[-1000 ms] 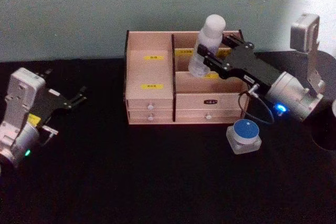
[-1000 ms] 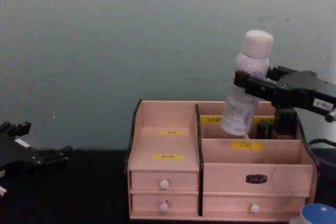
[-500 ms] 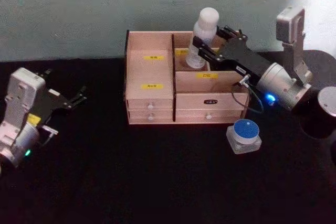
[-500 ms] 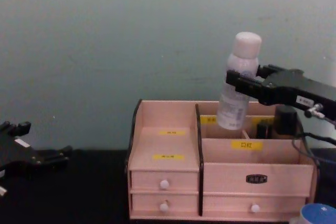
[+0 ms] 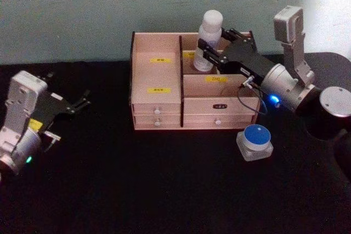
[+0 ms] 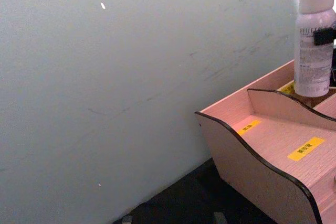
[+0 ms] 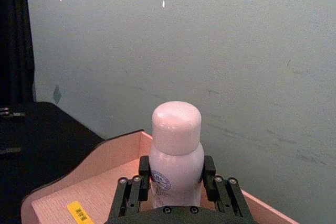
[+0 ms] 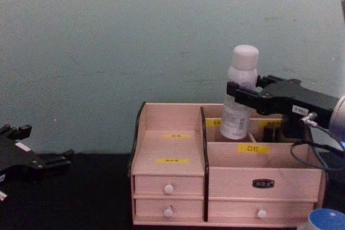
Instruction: Pick up the facial cleanser and watermelon frost from the table and place them into the tiered storage box.
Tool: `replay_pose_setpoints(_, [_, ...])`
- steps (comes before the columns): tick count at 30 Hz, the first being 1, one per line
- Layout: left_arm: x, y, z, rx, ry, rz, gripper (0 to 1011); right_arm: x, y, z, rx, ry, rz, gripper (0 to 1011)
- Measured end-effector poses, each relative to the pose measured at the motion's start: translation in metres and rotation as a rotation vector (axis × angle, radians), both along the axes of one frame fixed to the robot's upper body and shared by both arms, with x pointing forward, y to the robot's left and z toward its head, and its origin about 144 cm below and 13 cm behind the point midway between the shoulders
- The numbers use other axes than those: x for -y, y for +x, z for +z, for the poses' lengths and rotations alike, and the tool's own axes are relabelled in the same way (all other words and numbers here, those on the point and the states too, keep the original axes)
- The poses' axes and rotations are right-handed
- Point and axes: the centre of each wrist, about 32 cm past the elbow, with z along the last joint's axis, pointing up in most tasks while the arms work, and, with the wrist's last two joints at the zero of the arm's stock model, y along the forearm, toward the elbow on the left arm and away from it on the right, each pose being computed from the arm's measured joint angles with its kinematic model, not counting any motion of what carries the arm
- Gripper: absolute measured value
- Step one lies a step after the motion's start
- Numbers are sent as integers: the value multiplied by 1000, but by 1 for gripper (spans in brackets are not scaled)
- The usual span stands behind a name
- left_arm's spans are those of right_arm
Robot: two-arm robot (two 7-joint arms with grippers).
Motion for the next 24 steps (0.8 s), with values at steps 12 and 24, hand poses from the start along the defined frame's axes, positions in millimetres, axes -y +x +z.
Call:
replay_pose_setpoints(12, [0,0,0,0,0,0,1001,-2,8,-5,-32,-9,-13,593])
replay_pose_setpoints(24, [0,0,0,0,0,0,1001,-2,11,-11,-76,-24,-22,593])
